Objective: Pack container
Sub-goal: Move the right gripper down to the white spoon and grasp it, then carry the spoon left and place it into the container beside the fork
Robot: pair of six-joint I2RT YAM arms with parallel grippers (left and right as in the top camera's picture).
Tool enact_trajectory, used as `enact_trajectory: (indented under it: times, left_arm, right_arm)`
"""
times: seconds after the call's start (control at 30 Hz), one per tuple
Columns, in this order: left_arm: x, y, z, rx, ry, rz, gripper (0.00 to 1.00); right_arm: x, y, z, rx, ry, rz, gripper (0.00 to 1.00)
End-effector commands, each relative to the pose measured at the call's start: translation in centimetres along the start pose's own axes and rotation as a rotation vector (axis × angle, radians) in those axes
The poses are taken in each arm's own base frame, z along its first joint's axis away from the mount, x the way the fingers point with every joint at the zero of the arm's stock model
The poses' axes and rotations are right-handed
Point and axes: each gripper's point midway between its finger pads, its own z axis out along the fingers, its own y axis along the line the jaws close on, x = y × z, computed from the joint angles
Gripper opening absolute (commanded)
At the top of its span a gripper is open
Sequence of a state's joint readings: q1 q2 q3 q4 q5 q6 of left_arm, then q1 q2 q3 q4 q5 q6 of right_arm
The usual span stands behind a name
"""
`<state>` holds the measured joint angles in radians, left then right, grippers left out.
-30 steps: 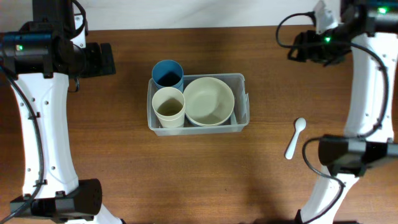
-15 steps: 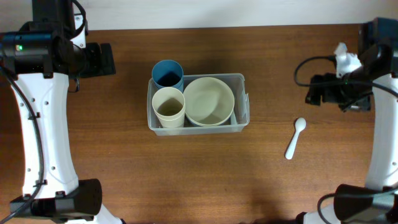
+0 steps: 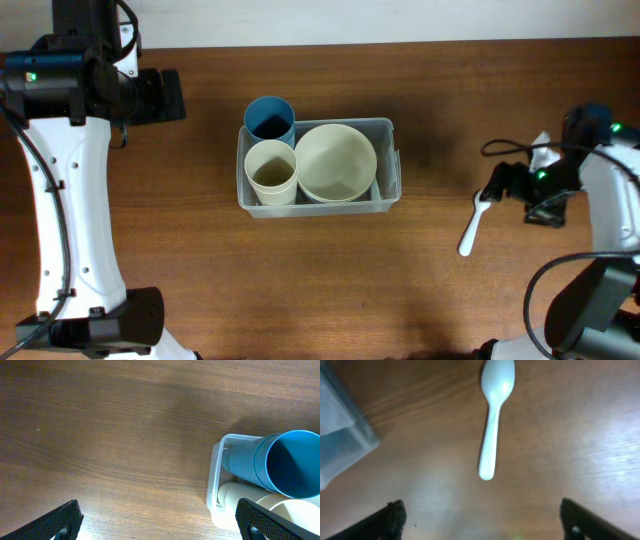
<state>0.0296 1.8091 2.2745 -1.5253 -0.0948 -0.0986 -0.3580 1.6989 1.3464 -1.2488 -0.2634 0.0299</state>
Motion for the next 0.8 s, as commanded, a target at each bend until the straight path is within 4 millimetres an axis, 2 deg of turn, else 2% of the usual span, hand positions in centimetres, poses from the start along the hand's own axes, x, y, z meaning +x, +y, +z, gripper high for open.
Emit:
enact_trajectory:
  times: [0.0,0.2,0.43,0.6,0.77]
  left_arm:
    - [0.0,0.3,0.0,-0.012,-0.001,-0.010,1.00]
    - [0.0,0.3,0.0,-0.012,-0.001,-0.010,1.00]
    - [0.0,0.3,0.0,-0.012,-0.001,-0.010,1.00]
    - [0.0,0.3,0.0,-0.012,-0.001,-0.010,1.00]
    - [0.0,0.3,0.0,-0.012,-0.001,-0.010,1.00]
  right_arm:
    - [0.8,0.3,2.3,-0.024,0.019,0.020,0.84]
    - [2.4,0.0,5.5,-0.020,0.055,0.032,0.74]
    - [4.6,1.1,9.0,-0.023,0.091,-0.027,0.61]
    - [5.0,0.8,10.8,0.085,0.068,0.001,0.61]
    - [4.9,0.1,11.4,0.215,0.026,0.024,0.61]
